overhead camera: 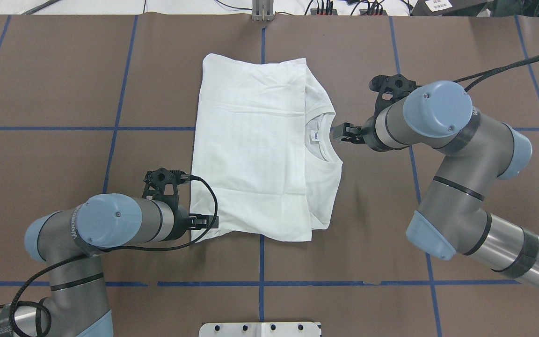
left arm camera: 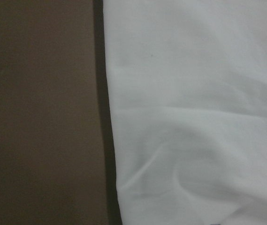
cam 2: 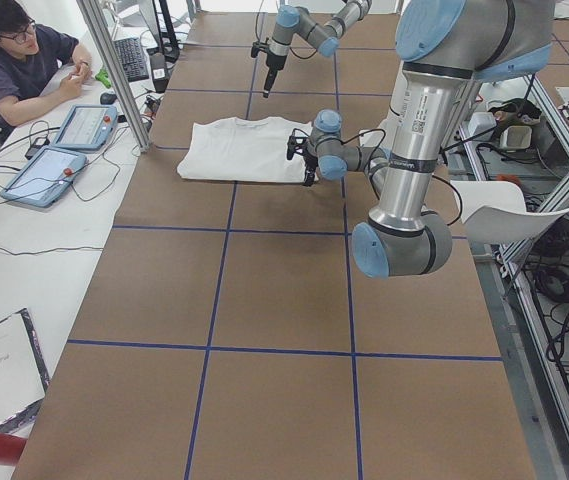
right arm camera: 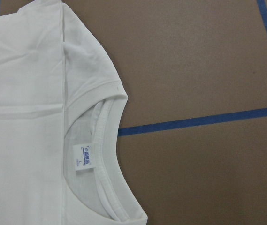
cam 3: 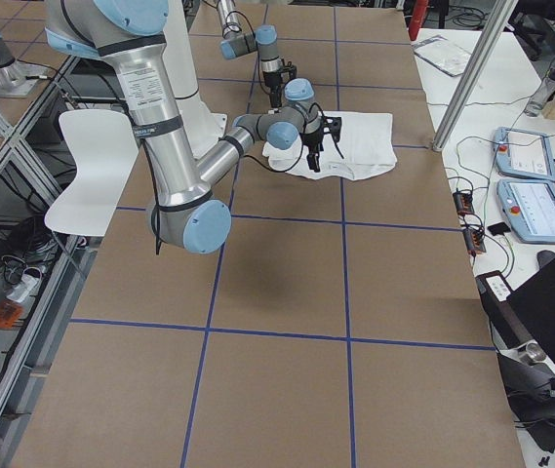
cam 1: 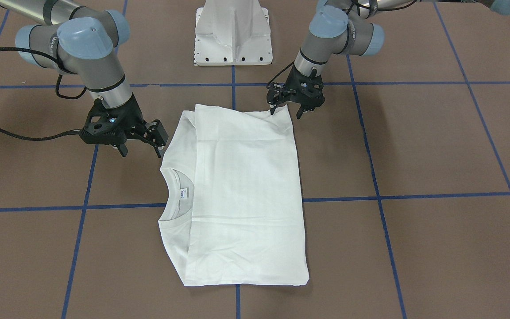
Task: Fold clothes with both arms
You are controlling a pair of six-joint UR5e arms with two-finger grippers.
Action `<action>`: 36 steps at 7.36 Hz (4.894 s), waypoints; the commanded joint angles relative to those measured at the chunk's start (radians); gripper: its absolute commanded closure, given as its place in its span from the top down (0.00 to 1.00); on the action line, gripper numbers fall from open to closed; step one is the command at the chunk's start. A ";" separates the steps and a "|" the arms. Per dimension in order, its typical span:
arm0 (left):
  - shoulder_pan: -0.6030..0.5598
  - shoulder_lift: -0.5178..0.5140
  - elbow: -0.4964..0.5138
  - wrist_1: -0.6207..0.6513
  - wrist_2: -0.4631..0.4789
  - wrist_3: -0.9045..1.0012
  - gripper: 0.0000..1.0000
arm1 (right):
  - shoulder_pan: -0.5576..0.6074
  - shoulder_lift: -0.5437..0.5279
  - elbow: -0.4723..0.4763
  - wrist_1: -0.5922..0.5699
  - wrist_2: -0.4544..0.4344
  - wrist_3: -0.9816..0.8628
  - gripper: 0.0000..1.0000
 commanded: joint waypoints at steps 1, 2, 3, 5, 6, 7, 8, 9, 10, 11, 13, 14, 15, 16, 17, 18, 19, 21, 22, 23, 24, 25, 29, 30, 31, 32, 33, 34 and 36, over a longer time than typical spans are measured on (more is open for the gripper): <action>0.005 -0.009 0.010 -0.001 -0.008 -0.004 0.87 | 0.001 -0.001 0.000 0.000 0.000 -0.001 1.00; 0.005 -0.009 0.021 -0.001 -0.007 -0.004 0.87 | 0.001 -0.001 0.000 0.000 0.000 0.001 1.00; 0.005 -0.015 0.027 -0.001 -0.008 -0.004 0.82 | 0.001 -0.003 0.000 0.000 0.000 -0.001 1.00; 0.008 -0.025 0.035 -0.001 -0.026 -0.003 0.57 | 0.001 -0.003 -0.001 0.000 0.000 -0.001 1.00; 0.008 -0.030 0.035 0.000 -0.054 -0.003 0.23 | 0.001 -0.003 -0.001 0.000 0.000 -0.001 1.00; 0.008 -0.029 0.033 0.002 -0.056 -0.006 0.00 | 0.001 -0.003 -0.001 0.000 0.000 -0.001 1.00; 0.008 -0.029 0.023 0.008 -0.057 -0.006 0.00 | -0.001 -0.004 -0.001 0.000 0.000 -0.001 1.00; 0.008 -0.030 0.018 0.013 -0.057 -0.006 0.00 | -0.004 -0.004 0.012 -0.003 0.003 0.019 1.00; 0.008 -0.030 0.019 0.014 -0.057 -0.006 0.00 | -0.034 -0.003 0.056 -0.029 0.002 0.168 1.00; 0.008 -0.030 0.019 0.013 -0.057 -0.006 0.00 | -0.079 0.010 0.125 -0.132 -0.003 0.308 1.00; 0.007 -0.030 0.019 0.013 -0.057 -0.006 0.00 | -0.196 0.029 0.173 -0.253 -0.044 0.645 0.99; 0.008 -0.030 0.019 0.013 -0.057 -0.006 0.00 | -0.250 0.040 0.163 -0.256 -0.079 0.777 1.00; 0.007 -0.030 0.018 0.011 -0.057 -0.006 0.00 | -0.284 0.042 0.155 -0.258 -0.083 0.874 0.99; 0.007 -0.030 0.003 0.011 -0.065 -0.006 0.00 | -0.316 0.045 0.137 -0.256 -0.109 0.927 0.99; 0.005 -0.029 -0.017 0.011 -0.098 -0.008 0.00 | -0.338 0.056 0.123 -0.256 -0.145 0.938 0.99; 0.005 -0.029 -0.030 0.013 -0.099 -0.008 0.00 | -0.350 0.060 0.112 -0.255 -0.147 0.961 0.99; 0.005 -0.029 -0.030 0.013 -0.099 -0.008 0.00 | -0.366 0.063 0.092 -0.247 -0.178 0.984 0.99; 0.005 -0.028 -0.030 0.013 -0.099 -0.008 0.00 | -0.375 0.095 0.033 -0.241 -0.225 0.996 0.98; 0.005 -0.027 -0.030 0.013 -0.099 -0.008 0.00 | -0.378 0.099 0.025 -0.242 -0.232 0.996 0.97; 0.005 -0.027 -0.030 0.013 -0.099 -0.008 0.00 | -0.398 0.093 0.025 -0.242 -0.253 0.998 0.97; 0.005 -0.027 -0.030 0.013 -0.099 -0.008 0.00 | -0.406 0.089 0.022 -0.242 -0.264 0.998 0.96; 0.005 -0.027 -0.030 0.013 -0.099 -0.008 0.00 | -0.415 0.086 0.011 -0.242 -0.267 0.998 0.96; 0.005 -0.021 -0.030 0.013 -0.100 -0.008 0.00 | -0.415 0.086 0.008 -0.241 -0.296 1.001 0.01; 0.005 -0.019 -0.030 0.013 -0.100 -0.008 0.00 | -0.412 0.085 0.008 -0.241 -0.296 0.998 0.00; 0.005 -0.019 -0.028 0.013 -0.100 -0.008 0.00 | -0.403 0.085 0.012 -0.242 -0.296 0.993 0.00; 0.005 -0.019 -0.028 0.013 -0.099 -0.008 0.00 | -0.394 0.086 0.015 -0.242 -0.296 0.989 0.00; 0.005 -0.019 -0.028 0.013 -0.099 -0.008 0.00 | -0.393 0.086 0.017 -0.242 -0.296 0.987 0.00; 0.005 -0.019 -0.028 0.013 -0.099 -0.008 0.00 | -0.392 0.086 0.032 -0.251 -0.295 0.987 0.00; 0.005 -0.018 -0.033 0.013 -0.100 -0.008 0.00 | -0.390 0.070 0.112 -0.284 -0.285 0.985 0.00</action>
